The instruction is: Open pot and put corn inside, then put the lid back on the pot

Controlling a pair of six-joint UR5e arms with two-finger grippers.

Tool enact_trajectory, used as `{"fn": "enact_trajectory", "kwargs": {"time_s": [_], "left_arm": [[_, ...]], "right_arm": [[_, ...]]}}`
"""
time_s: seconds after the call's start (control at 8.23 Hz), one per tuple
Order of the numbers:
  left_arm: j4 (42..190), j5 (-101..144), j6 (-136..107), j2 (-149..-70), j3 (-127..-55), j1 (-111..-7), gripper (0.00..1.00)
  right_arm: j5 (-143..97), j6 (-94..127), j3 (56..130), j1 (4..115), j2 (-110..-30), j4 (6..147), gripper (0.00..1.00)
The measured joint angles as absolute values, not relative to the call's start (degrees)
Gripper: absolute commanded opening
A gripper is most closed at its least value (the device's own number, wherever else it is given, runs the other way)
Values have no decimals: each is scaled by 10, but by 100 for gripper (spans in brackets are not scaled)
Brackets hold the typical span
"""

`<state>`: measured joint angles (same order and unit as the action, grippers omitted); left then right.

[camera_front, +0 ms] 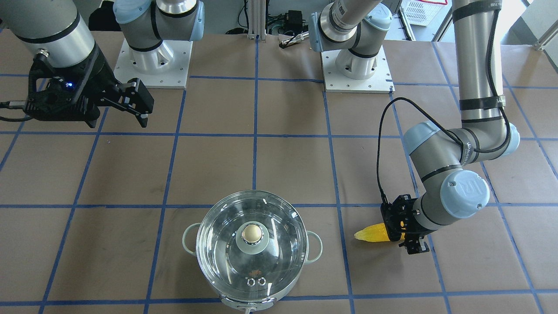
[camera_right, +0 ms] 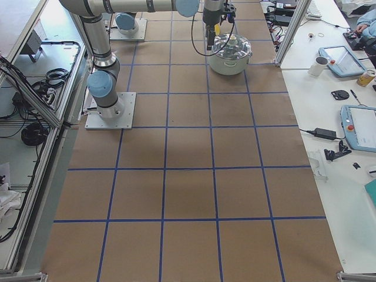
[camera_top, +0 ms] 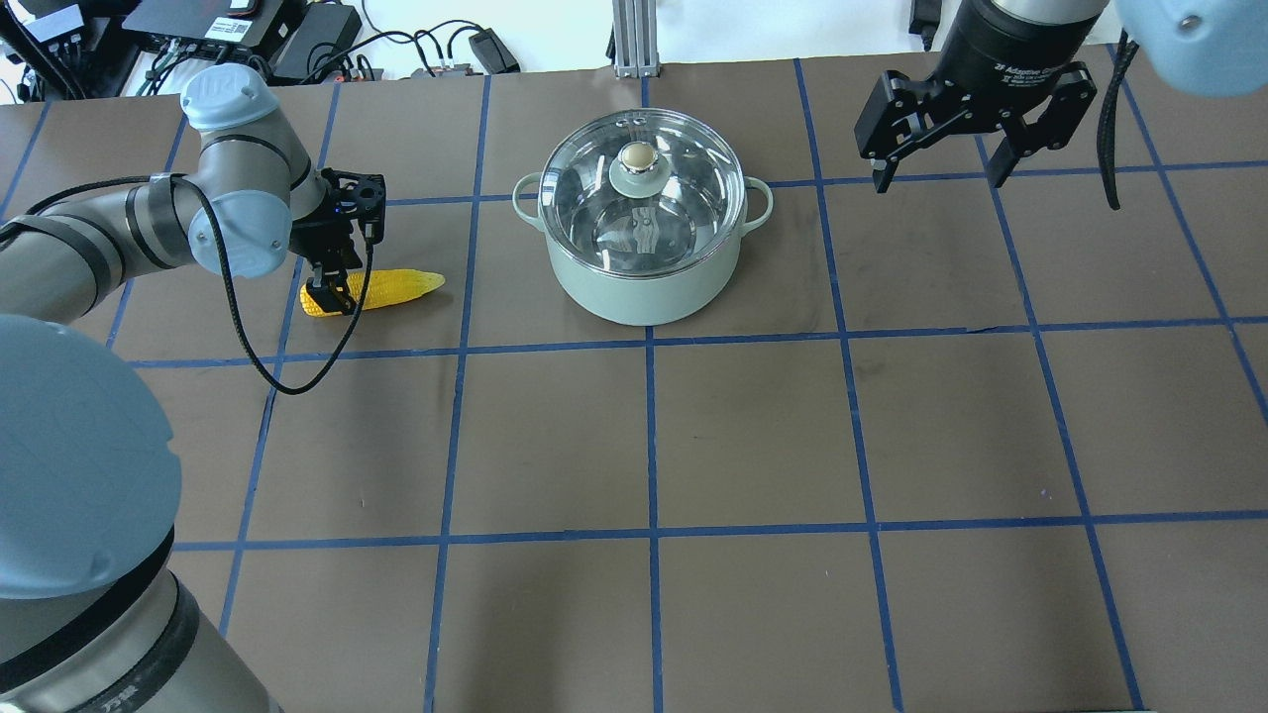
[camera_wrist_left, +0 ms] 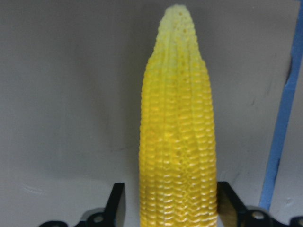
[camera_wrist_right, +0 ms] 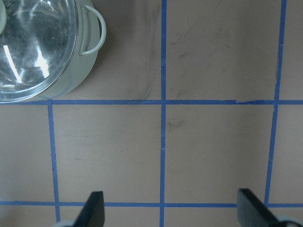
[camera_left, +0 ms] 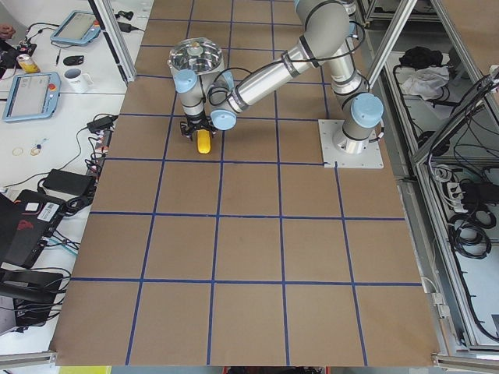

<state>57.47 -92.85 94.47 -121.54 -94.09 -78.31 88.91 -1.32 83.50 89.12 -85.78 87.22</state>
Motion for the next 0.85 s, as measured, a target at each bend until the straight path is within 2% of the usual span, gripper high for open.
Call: {"fn": "enact_trajectory", "kwargs": {"time_s": [0.36, 0.85], "left_arm": [[575, -931, 964, -1214, -939, -783, 0], [578, -977, 969, -1164, -933, -784, 0]], "right_arm": [[872, -5, 833, 895, -849, 892, 100], [849, 53, 800, 934, -775, 988, 100]]}}
